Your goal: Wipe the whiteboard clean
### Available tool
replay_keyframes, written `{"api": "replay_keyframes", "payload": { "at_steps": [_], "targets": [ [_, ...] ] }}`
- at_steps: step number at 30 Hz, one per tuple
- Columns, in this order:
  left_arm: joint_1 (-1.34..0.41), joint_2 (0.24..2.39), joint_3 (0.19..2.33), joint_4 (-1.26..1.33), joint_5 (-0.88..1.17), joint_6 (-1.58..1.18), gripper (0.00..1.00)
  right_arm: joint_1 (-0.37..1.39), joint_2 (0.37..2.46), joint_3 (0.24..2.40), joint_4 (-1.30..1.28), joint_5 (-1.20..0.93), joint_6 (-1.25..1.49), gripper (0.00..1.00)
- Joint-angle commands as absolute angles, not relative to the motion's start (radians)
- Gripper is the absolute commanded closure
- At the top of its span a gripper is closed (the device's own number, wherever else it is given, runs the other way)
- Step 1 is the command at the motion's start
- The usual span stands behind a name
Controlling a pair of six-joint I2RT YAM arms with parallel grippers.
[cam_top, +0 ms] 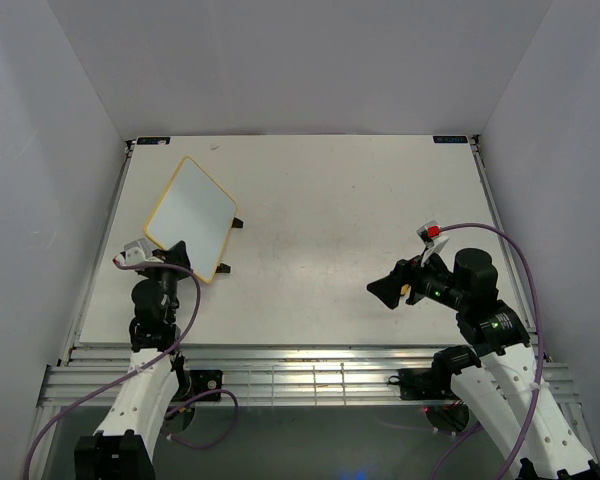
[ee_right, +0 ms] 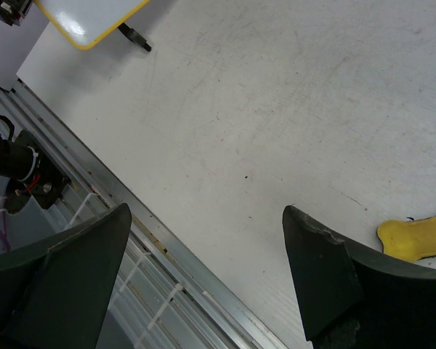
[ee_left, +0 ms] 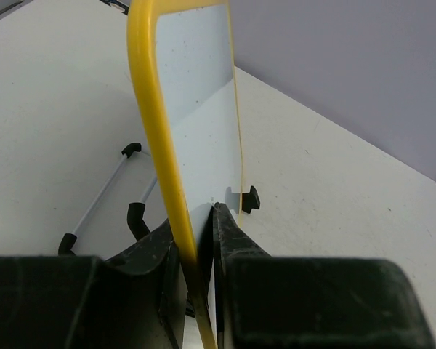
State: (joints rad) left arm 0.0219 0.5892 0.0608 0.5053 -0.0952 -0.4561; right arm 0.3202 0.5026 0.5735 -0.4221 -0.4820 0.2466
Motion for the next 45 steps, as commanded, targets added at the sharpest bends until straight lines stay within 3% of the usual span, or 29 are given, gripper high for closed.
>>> {"api": "replay_keyframes", "payload": {
  "at_steps": [1, 11, 17, 20, 21, 28, 37, 45],
  "targets": [
    [0.035, 0.598, 0.003, 0.373, -0.271, -0.319, 0.75, 0.321, 0.489, 0.589, -0.393, -0.502, 0.239, 0.10],
    [0.035, 0.588, 0.003, 0.368, -0.377, -0.298, 0.78, 0.322, 0.479, 0.592, -0.391, -0.489, 0.233, 0.10],
    [0.035, 0.446, -0.055, 0.370, -0.439, -0.307, 0.72, 0.328, 0.468, 0.595, -0.390, -0.494, 0.229, 0.10],
    [0.035, 0.468, -0.049, 0.371, -0.408, -0.307, 0.59, 0.334, 0.457, 0.595, -0.388, -0.495, 0.227, 0.10],
    [0.035, 0.477, -0.041, 0.371, -0.372, -0.316, 0.59, 0.339, 0.454, 0.594, -0.387, -0.495, 0.226, 0.10],
    [0.034, 0.601, -0.005, 0.376, -0.293, -0.327, 0.67, 0.350, 0.426, 0.583, -0.382, -0.480, 0.221, 0.10],
    [0.015, 0.488, -0.035, 0.374, -0.304, -0.345, 1.00, 0.356, 0.431, 0.583, -0.379, -0.477, 0.216, 0.10],
    [-0.060, 0.482, 0.034, 0.376, -0.325, -0.368, 1.00, 0.365, 0.436, 0.580, -0.377, -0.472, 0.218, 0.10]
  ]
}}
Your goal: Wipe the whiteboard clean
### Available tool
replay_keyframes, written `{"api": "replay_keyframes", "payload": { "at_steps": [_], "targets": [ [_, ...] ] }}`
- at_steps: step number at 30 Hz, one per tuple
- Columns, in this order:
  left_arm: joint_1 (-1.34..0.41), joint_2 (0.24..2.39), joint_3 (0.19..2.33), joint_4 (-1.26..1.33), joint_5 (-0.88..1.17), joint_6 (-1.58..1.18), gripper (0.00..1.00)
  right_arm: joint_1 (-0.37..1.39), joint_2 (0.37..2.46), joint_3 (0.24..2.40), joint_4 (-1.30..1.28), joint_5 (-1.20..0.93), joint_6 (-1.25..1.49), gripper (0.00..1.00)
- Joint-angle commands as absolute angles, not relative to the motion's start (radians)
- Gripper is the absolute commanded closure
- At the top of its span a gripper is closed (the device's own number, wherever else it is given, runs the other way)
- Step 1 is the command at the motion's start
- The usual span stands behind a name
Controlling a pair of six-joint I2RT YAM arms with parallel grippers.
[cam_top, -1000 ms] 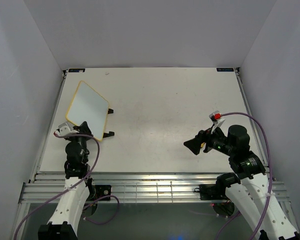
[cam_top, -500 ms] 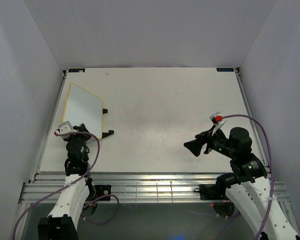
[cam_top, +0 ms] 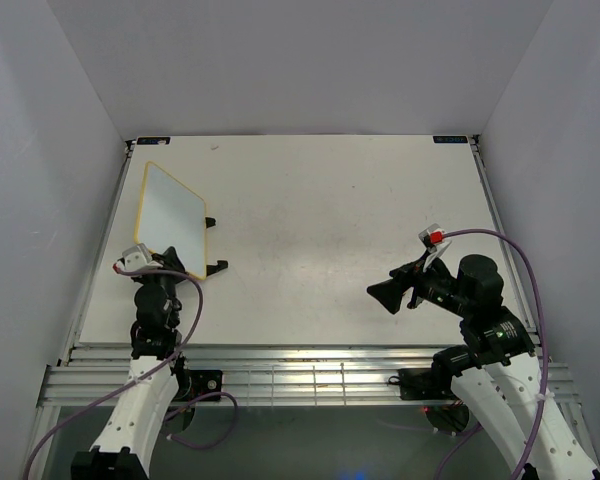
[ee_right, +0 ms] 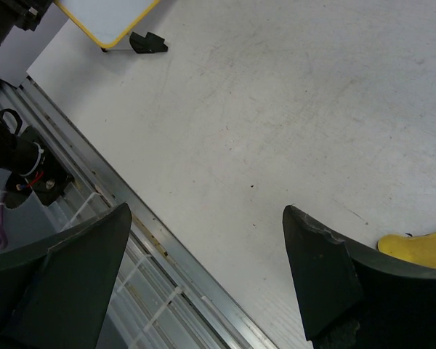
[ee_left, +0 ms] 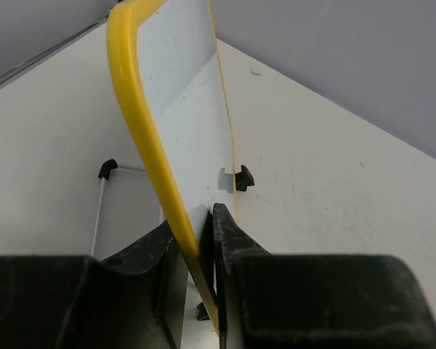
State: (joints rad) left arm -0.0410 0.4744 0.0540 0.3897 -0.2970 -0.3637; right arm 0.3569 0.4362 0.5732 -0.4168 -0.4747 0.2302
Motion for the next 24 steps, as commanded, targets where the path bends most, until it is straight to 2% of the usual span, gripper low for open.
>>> {"api": "replay_keyframes", "payload": {
  "at_steps": [1, 4, 7, 12, 24],
  "targets": [
    [-0.060, 0.507, 0.049, 0.376, -0.313, -0.376, 1.00, 0.365, 0.436, 0.580, -0.377, -0.471, 0.218, 0.10],
    [-0.064, 0.548, 0.112, 0.359, -0.278, -0.390, 1.00, 0.367, 0.436, 0.580, -0.379, -0.462, 0.219, 0.10],
    [-0.093, 0.523, 0.140, 0.273, -0.348, -0.481, 1.00, 0.367, 0.428, 0.578, -0.380, -0.457, 0.221, 0.10],
    [-0.139, 0.433, 0.132, 0.128, -0.448, -0.635, 1.00, 0.367, 0.426, 0.575, -0.382, -0.460, 0.221, 0.10],
    [-0.287, 0.304, 0.081, -0.095, -0.580, -0.764, 1.00, 0.374, 0.422, 0.572, -0.379, -0.459, 0.222, 0.10]
  ]
}}
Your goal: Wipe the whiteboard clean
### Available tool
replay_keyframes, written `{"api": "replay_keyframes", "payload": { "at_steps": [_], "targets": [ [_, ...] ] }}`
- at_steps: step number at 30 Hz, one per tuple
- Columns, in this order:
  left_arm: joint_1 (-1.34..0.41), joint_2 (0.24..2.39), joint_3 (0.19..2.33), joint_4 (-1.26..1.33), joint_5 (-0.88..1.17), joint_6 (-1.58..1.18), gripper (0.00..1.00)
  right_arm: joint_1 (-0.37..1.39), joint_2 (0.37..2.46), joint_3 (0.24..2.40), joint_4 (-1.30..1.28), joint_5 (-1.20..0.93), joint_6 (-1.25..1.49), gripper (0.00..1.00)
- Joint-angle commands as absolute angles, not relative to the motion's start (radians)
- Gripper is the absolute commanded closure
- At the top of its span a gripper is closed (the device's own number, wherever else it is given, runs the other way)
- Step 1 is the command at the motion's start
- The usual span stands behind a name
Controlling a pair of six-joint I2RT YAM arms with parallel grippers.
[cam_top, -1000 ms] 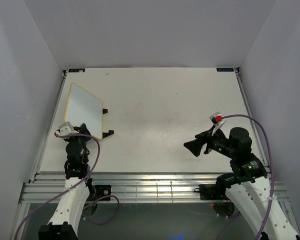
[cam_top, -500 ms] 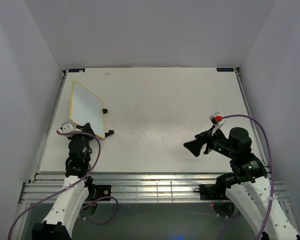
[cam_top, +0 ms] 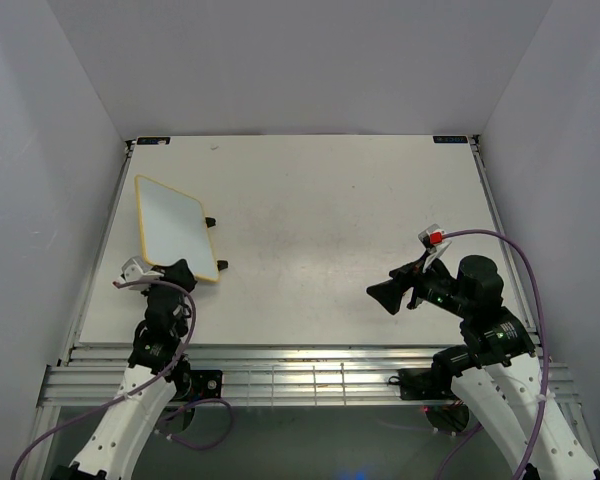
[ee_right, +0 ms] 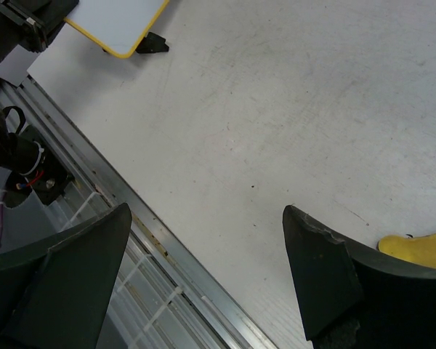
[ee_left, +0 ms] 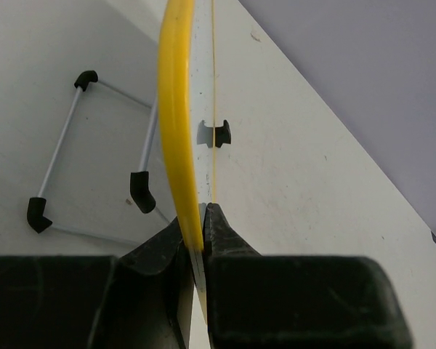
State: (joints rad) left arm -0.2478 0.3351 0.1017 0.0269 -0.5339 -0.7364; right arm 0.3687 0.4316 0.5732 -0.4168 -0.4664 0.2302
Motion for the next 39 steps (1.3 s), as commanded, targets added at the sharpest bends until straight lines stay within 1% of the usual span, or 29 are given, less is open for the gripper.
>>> {"api": "replay_keyframes", "payload": {
  "at_steps": [1, 7, 11, 15, 19, 22, 23, 24, 26, 28, 30, 31, 33, 36, 38, 39],
  "targets": [
    [-0.294, 0.284, 0.078, -0.112, -0.589, -0.784, 1.00, 0.374, 0.420, 0.574, -0.379, -0.459, 0.224, 0.10],
    [-0.356, 0.308, 0.080, -0.184, -0.621, -0.877, 1.00, 0.374, 0.410, 0.575, -0.380, -0.457, 0.224, 0.10],
    [-0.406, 0.385, 0.118, -0.235, -0.683, -0.939, 1.00, 0.374, 0.399, 0.574, -0.385, -0.457, 0.222, 0.10],
    [-0.487, 0.462, 0.130, -0.242, -0.724, -0.974, 1.00, 0.374, 0.387, 0.572, -0.385, -0.449, 0.224, 0.10],
    [-0.563, 0.492, 0.149, -0.288, -0.794, -1.038, 0.99, 0.376, 0.387, 0.574, -0.387, -0.449, 0.222, 0.10],
    [-0.586, 0.518, 0.161, -0.321, -0.815, -1.081, 0.92, 0.377, 0.387, 0.575, -0.390, -0.449, 0.222, 0.10],
    [-0.586, 0.526, 0.163, -0.328, -0.816, -1.091, 0.86, 0.377, 0.385, 0.575, -0.388, -0.446, 0.222, 0.10],
    [-0.587, 0.534, 0.170, -0.334, -0.819, -1.097, 0.82, 0.376, 0.387, 0.575, -0.388, -0.446, 0.222, 0.10],
    [-0.588, 0.558, 0.176, -0.342, -0.822, -1.114, 0.77, 0.377, 0.390, 0.578, -0.390, -0.445, 0.222, 0.10],
    [-0.589, 0.575, 0.186, -0.353, -0.828, -1.127, 0.76, 0.377, 0.388, 0.578, -0.393, -0.442, 0.222, 0.10],
    [-0.589, 0.603, 0.193, -0.356, -0.827, -1.134, 0.72, 0.377, 0.390, 0.581, -0.394, -0.440, 0.222, 0.10],
    [-0.589, 0.610, 0.198, -0.360, -0.827, -1.137, 0.69, 0.377, 0.391, 0.583, -0.394, -0.440, 0.222, 0.10],
    [-0.589, 0.624, 0.202, -0.370, -0.830, -1.150, 0.59, 0.377, 0.393, 0.584, -0.397, -0.439, 0.221, 0.10],
    [-0.589, 0.629, 0.206, -0.383, -0.836, -1.169, 0.56, 0.379, 0.394, 0.589, -0.402, -0.437, 0.222, 0.10],
    [-0.589, 0.624, 0.206, -0.387, -0.836, -1.172, 0.51, 0.379, 0.396, 0.594, -0.403, -0.434, 0.222, 0.10],
    [-0.589, 0.623, 0.206, -0.388, -0.836, -1.173, 0.46, 0.379, 0.396, 0.592, -0.406, -0.434, 0.222, 0.10]
  ]
}}
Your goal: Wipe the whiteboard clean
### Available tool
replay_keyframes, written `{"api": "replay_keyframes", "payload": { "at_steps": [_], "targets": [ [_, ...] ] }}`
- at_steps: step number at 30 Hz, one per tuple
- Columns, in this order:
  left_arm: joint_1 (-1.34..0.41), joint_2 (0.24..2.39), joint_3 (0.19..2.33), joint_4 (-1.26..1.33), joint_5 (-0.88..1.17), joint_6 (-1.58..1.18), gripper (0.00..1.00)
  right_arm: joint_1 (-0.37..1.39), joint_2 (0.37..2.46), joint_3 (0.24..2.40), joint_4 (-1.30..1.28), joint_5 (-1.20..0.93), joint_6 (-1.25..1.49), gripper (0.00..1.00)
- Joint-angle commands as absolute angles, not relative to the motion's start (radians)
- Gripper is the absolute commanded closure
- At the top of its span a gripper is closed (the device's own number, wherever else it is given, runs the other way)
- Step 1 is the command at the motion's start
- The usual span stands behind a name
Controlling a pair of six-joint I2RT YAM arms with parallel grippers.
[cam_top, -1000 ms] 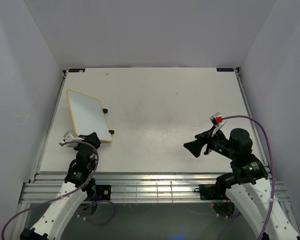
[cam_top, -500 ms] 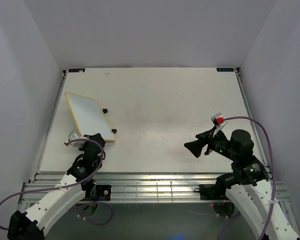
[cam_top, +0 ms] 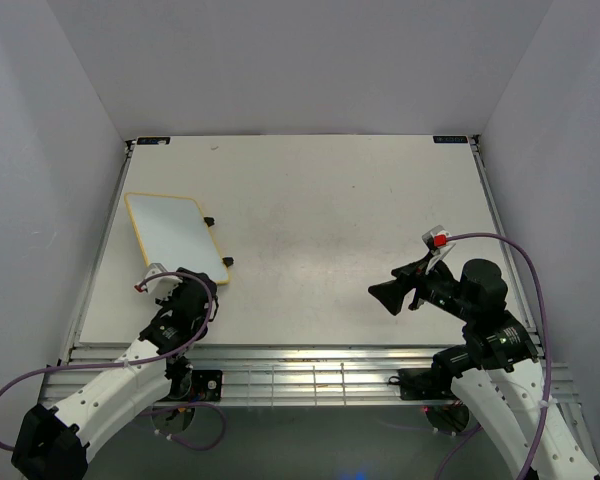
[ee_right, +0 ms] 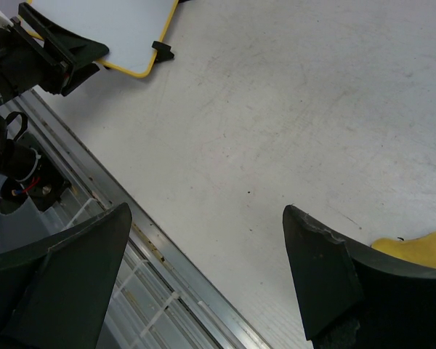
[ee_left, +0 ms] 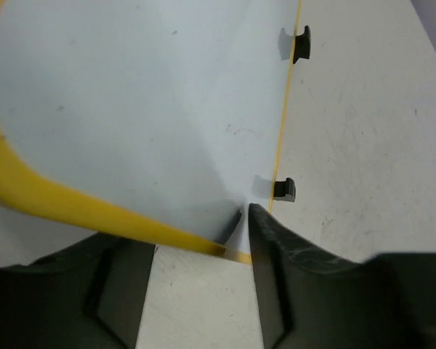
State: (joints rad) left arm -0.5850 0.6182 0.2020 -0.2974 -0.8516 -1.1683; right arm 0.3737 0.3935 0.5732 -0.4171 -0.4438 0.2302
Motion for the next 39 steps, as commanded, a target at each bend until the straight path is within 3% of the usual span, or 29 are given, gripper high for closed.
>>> {"api": "replay_keyframes", "payload": {
  "at_steps": [1, 2, 3, 18, 33, 39],
  "targets": [
    [-0.589, 0.621, 0.206, -0.390, -0.836, -1.173, 0.33, 0.379, 0.397, 0.592, -0.405, -0.434, 0.221, 0.10],
    [-0.589, 0.617, 0.206, -0.390, -0.836, -1.173, 0.14, 0.380, 0.399, 0.592, -0.405, -0.436, 0.221, 0.10],
    [-0.589, 0.615, 0.206, -0.391, -0.836, -1.173, 0.02, 0.380, 0.402, 0.594, -0.405, -0.434, 0.221, 0.10],
    [-0.589, 0.532, 0.321, -0.489, -0.778, -1.077, 0.02, 0.382, 0.433, 0.603, -0.403, -0.423, 0.216, 0.10],
    [-0.589, 0.213, 0.517, -0.661, -0.393, -0.890, 0.02, 0.382, 0.430, 0.615, -0.449, -0.318, 0.224, 0.10],
    [-0.591, 0.195, 0.607, -0.744, -0.313, -0.879, 0.02, 0.380, 0.436, 0.633, -0.486, -0.287, 0.233, 0.10]
  ]
}}
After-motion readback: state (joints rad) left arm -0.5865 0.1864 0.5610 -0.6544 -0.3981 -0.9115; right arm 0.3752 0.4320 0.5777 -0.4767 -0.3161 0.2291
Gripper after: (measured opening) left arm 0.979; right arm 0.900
